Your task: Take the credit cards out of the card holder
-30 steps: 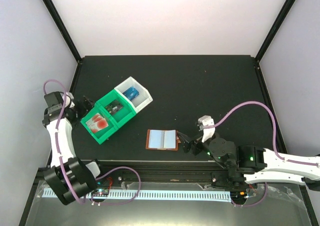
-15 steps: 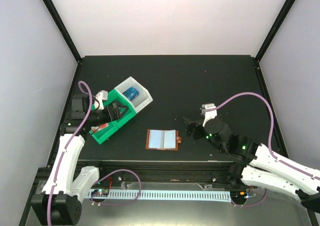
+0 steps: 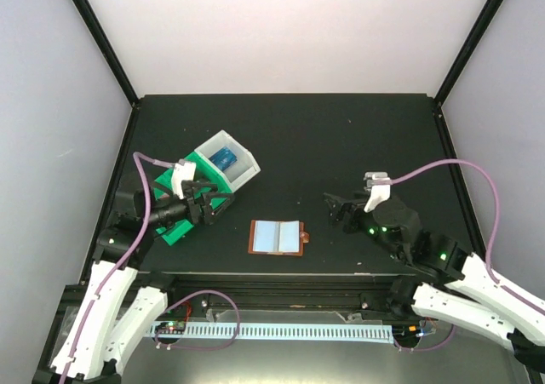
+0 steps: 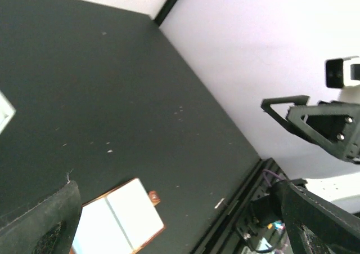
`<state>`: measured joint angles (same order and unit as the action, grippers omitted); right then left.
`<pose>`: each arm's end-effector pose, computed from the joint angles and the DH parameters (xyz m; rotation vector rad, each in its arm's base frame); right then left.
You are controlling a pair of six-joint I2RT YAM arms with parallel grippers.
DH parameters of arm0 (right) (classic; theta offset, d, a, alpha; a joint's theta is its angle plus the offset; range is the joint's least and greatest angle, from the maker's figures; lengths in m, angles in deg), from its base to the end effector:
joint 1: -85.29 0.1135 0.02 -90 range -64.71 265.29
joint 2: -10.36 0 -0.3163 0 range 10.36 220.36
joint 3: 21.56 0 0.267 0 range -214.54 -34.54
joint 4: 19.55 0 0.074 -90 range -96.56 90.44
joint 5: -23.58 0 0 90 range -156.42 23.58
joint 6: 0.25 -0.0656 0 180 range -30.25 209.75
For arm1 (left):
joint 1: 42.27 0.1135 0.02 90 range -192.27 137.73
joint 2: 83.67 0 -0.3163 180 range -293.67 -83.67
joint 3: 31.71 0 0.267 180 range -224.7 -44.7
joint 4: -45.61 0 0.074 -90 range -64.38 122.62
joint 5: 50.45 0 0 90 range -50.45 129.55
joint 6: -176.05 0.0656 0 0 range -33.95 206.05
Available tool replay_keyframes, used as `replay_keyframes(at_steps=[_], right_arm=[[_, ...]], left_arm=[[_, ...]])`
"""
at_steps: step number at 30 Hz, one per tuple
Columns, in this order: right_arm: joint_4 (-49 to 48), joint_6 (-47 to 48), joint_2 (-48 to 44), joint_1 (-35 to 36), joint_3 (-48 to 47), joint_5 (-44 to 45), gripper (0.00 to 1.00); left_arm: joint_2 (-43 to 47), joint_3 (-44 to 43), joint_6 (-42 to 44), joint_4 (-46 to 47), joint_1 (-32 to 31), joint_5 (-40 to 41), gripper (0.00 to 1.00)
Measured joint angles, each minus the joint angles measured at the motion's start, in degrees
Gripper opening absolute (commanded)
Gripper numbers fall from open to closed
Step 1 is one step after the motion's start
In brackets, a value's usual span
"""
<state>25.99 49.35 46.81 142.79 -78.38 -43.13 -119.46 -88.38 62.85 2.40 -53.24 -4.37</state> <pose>0.0957 0.1019 0.3373 -0.0390 2.0401 0.6950 0.1141 -0.0685 0.3476 0.3158 1.9917 -1.1337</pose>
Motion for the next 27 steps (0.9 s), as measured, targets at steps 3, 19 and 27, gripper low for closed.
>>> replay_keyframes(at_steps=[3, 19, 27], right_arm=[[0.4, 0.4, -2.0, 0.0, -1.8, 0.0, 1.0], [0.9, 3.1, -9.7, 0.0, -7.4, 0.4, 1.0], [0.9, 3.0, -10.3, 0.0, -5.8, -0.6, 1.0]], left_arm=[[2.1, 0.2, -1.1, 2.1, -0.8, -2.0, 0.99], [8.8, -1.6, -3.0, 5.0, -1.1, -3.7, 0.99], [9.1, -1.6, -3.0, 4.8, -1.1, -2.0, 0.99]])
